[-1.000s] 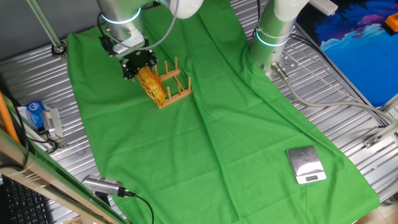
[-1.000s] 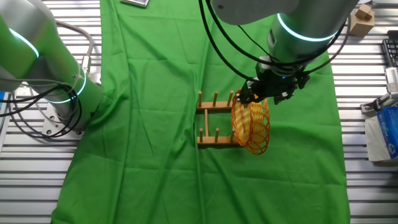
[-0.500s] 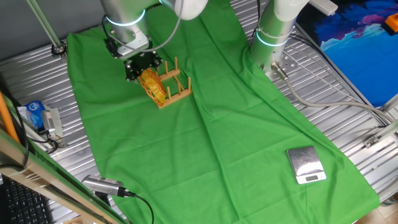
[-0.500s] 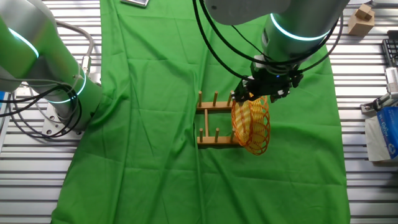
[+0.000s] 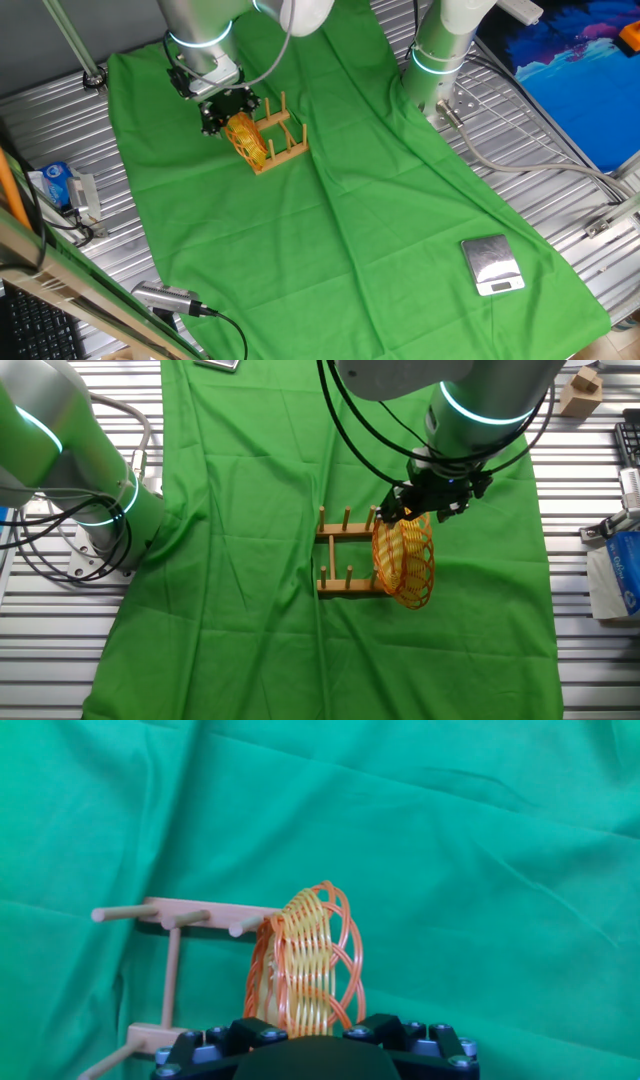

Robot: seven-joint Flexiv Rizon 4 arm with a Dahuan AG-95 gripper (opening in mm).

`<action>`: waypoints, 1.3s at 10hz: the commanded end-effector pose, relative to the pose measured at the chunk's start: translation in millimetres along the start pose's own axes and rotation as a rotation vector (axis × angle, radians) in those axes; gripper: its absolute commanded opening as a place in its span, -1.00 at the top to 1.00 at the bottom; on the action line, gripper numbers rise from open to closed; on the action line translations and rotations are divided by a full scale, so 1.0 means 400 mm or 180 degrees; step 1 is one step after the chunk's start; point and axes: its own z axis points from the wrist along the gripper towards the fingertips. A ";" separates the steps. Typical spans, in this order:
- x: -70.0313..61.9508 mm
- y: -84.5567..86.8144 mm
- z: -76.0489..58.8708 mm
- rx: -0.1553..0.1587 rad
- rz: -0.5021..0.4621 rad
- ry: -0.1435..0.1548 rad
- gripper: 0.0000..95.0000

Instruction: Take the dish off the dish rack

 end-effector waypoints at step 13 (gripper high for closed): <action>0.023 -0.010 0.002 0.0107 -0.0099 0.0036 -0.60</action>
